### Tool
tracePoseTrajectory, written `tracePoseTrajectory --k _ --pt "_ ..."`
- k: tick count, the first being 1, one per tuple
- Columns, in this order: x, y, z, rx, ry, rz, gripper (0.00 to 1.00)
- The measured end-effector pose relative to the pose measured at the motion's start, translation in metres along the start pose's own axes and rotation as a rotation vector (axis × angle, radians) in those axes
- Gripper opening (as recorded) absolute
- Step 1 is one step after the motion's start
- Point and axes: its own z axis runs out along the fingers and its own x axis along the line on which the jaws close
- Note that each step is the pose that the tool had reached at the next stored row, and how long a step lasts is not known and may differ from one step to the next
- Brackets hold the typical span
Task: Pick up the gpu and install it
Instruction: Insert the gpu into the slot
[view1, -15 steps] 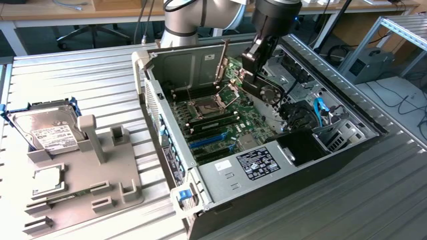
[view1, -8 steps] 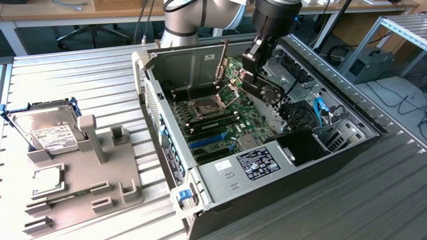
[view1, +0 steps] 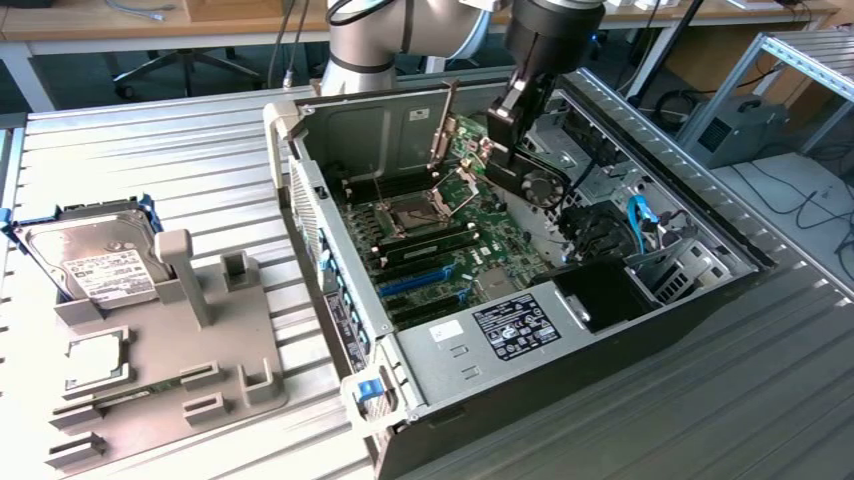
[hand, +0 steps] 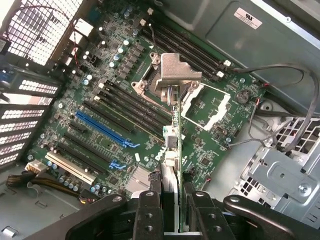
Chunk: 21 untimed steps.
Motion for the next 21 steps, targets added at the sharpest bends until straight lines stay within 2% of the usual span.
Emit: tracePoseTrajectory --k 21 --pt "-0.0006 -0.0004 0.0006 -0.0032 0.0007 -0.126 0.27"
